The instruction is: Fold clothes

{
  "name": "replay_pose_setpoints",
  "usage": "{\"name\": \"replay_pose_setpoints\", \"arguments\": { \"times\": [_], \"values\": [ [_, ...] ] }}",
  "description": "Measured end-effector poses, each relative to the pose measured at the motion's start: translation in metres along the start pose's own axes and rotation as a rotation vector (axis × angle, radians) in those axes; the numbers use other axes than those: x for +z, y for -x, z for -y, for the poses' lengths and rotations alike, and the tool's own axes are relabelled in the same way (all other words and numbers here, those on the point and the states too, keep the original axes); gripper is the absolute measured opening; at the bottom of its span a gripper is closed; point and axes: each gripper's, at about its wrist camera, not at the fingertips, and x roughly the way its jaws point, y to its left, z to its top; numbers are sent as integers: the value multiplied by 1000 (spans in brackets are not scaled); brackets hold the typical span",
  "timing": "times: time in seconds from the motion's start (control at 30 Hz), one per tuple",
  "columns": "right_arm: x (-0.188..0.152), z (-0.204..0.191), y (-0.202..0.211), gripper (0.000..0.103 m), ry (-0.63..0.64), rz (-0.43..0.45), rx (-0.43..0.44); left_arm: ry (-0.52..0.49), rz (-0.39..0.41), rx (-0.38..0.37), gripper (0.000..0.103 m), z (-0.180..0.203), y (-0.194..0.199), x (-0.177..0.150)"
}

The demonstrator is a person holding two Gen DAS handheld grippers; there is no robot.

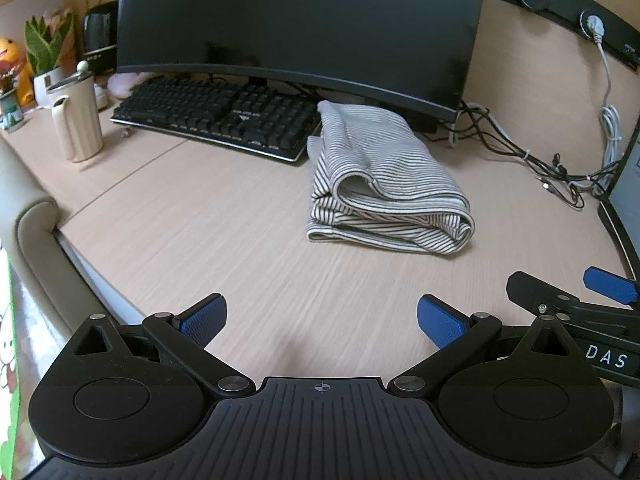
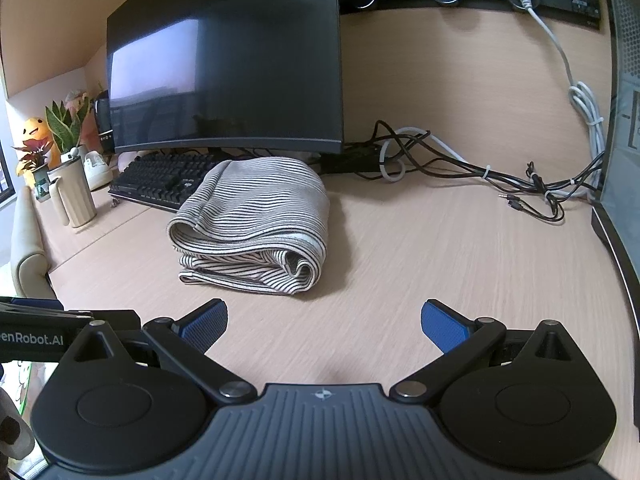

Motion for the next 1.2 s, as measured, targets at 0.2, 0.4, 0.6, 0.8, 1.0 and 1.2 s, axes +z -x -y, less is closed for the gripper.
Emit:
{"name": "replay_pose_setpoints", "arguments": {
  "times": [0.2, 0.4, 0.6, 0.8, 1.0, 1.2],
  "values": [
    [0, -1, 1, 103, 1, -1, 0, 1, -1, -3, 103, -2, 1, -1],
    [0, -2, 0, 103, 3, -4, 0, 4, -1, -5, 103, -3, 1, -2],
    [-1, -4, -1, 103, 5, -3, -1, 5, 0, -4, 103, -4, 0, -2],
    [0, -5, -1, 103, 6, -4, -3, 5, 0, -6, 103, -5, 0, -1],
    [1, -5, -2, 103, 6, -4, -3, 6, -3, -9, 103, -7, -2, -1],
    [1, -6, -4, 103, 9, -7, -6, 14, -15, -18, 103, -8, -5, -2]
  ]
}}
